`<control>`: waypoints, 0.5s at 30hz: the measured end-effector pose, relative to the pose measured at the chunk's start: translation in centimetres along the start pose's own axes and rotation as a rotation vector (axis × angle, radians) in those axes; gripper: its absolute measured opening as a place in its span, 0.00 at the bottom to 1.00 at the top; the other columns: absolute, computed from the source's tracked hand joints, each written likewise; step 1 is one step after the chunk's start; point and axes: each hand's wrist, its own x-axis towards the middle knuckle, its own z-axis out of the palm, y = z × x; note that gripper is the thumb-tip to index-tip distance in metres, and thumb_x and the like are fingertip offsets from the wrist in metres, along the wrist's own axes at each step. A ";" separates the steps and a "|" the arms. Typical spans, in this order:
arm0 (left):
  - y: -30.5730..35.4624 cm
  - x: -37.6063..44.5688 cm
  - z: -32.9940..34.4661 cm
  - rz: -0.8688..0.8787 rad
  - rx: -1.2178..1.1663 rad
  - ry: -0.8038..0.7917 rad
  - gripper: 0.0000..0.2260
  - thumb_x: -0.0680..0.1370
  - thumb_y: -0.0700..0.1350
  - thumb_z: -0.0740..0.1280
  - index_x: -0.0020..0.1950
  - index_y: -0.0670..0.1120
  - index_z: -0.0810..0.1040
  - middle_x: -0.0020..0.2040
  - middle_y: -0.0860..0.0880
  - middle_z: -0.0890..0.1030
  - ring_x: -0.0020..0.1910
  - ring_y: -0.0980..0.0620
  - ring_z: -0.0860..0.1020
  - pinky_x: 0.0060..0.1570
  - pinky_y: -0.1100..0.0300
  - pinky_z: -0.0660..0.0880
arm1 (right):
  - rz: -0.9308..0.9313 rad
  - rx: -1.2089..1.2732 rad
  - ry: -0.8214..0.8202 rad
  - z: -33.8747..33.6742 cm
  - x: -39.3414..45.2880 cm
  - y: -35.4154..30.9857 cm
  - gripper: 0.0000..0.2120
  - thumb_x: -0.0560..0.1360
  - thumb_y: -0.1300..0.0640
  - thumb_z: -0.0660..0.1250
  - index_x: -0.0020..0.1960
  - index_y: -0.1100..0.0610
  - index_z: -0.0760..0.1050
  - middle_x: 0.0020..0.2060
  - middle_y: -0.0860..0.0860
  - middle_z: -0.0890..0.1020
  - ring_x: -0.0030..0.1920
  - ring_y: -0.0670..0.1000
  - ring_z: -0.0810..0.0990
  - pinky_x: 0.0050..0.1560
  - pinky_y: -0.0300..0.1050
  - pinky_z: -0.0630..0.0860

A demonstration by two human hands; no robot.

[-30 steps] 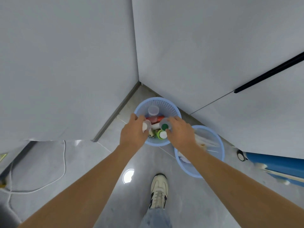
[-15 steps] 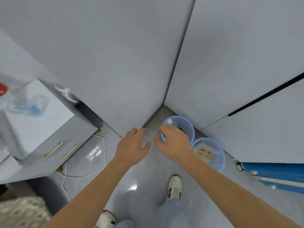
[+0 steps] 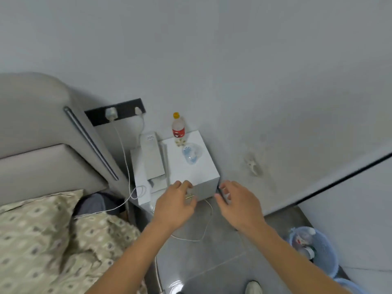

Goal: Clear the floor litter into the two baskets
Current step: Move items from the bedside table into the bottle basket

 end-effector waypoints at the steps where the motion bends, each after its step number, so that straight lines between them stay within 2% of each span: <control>1: -1.5 1.0 -0.7 -0.026 -0.006 0.013 0.15 0.78 0.56 0.65 0.64 0.55 0.74 0.55 0.54 0.77 0.58 0.52 0.77 0.52 0.53 0.77 | -0.011 0.009 -0.013 0.6 1.7 -1.2 0.11 0.79 0.43 0.63 0.59 0.46 0.74 0.52 0.43 0.79 0.51 0.48 0.81 0.48 0.45 0.76; 4: -5.0 4.7 -1.4 -0.098 -0.036 0.047 0.17 0.79 0.55 0.65 0.67 0.54 0.73 0.57 0.52 0.77 0.57 0.52 0.78 0.51 0.54 0.77 | -0.046 0.011 -0.058 2.6 6.8 -3.3 0.15 0.79 0.44 0.63 0.64 0.46 0.72 0.58 0.44 0.78 0.55 0.50 0.80 0.54 0.50 0.79; 6: -6.9 7.9 -1.3 -0.116 -0.032 0.059 0.19 0.79 0.54 0.65 0.70 0.53 0.71 0.60 0.51 0.77 0.59 0.50 0.78 0.54 0.52 0.78 | -0.075 -0.028 -0.074 4.5 10.7 -3.4 0.19 0.79 0.42 0.64 0.67 0.45 0.70 0.62 0.45 0.77 0.59 0.51 0.79 0.55 0.50 0.79; 12: -10.2 21.9 -0.6 -0.105 -0.007 0.176 0.23 0.80 0.54 0.65 0.74 0.54 0.66 0.67 0.49 0.74 0.63 0.47 0.77 0.58 0.48 0.79 | -0.099 -0.080 -0.124 11.9 23.6 -1.2 0.29 0.76 0.40 0.69 0.74 0.47 0.66 0.70 0.50 0.68 0.70 0.56 0.68 0.59 0.51 0.77; 14: -10.3 27.1 -0.2 -0.087 0.009 0.234 0.25 0.80 0.56 0.65 0.75 0.56 0.64 0.67 0.49 0.73 0.61 0.46 0.78 0.55 0.48 0.79 | -0.102 -0.086 -0.150 14.3 27.5 -0.2 0.34 0.74 0.39 0.72 0.75 0.46 0.63 0.73 0.50 0.64 0.73 0.57 0.63 0.61 0.52 0.77; 15: -10.2 29.5 0.1 -0.073 0.013 0.266 0.26 0.79 0.56 0.65 0.76 0.56 0.62 0.66 0.49 0.72 0.56 0.47 0.79 0.52 0.49 0.79 | -0.101 -0.091 -0.162 15.4 29.2 0.3 0.37 0.73 0.38 0.73 0.76 0.45 0.62 0.74 0.50 0.63 0.74 0.58 0.61 0.63 0.53 0.77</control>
